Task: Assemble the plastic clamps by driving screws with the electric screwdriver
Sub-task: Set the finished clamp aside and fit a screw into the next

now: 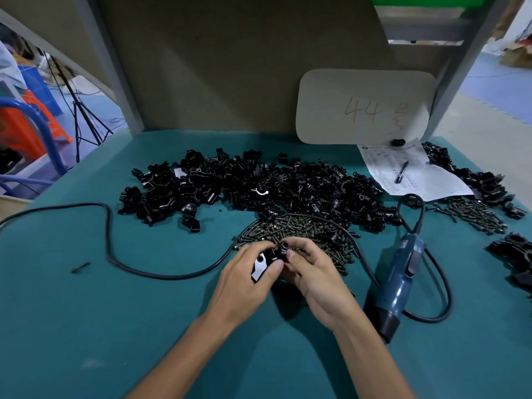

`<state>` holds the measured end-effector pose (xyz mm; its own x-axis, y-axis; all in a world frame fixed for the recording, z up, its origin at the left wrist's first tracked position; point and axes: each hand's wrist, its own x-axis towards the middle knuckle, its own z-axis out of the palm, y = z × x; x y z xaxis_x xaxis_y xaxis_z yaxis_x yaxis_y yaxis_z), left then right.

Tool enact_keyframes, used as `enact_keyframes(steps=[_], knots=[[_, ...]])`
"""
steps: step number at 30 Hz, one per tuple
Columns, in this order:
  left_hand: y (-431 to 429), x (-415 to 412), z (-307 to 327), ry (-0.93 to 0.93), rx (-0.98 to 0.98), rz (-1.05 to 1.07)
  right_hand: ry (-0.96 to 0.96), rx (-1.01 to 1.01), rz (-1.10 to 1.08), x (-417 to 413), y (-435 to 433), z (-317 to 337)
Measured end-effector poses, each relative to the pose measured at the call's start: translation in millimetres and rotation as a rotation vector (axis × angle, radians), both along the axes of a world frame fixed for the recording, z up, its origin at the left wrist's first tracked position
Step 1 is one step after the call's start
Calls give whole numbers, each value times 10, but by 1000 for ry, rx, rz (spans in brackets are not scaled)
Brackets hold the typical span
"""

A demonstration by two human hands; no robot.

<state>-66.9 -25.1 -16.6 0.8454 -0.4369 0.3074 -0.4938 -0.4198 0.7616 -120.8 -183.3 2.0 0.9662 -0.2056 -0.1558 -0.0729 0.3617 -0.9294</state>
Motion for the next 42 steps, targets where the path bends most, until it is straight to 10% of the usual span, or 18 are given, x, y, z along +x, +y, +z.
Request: enact_keyframes(steps=[42], knots=[[-3, 49, -31, 81, 61, -99, -23, -67, 117, -48, -18, 52]])
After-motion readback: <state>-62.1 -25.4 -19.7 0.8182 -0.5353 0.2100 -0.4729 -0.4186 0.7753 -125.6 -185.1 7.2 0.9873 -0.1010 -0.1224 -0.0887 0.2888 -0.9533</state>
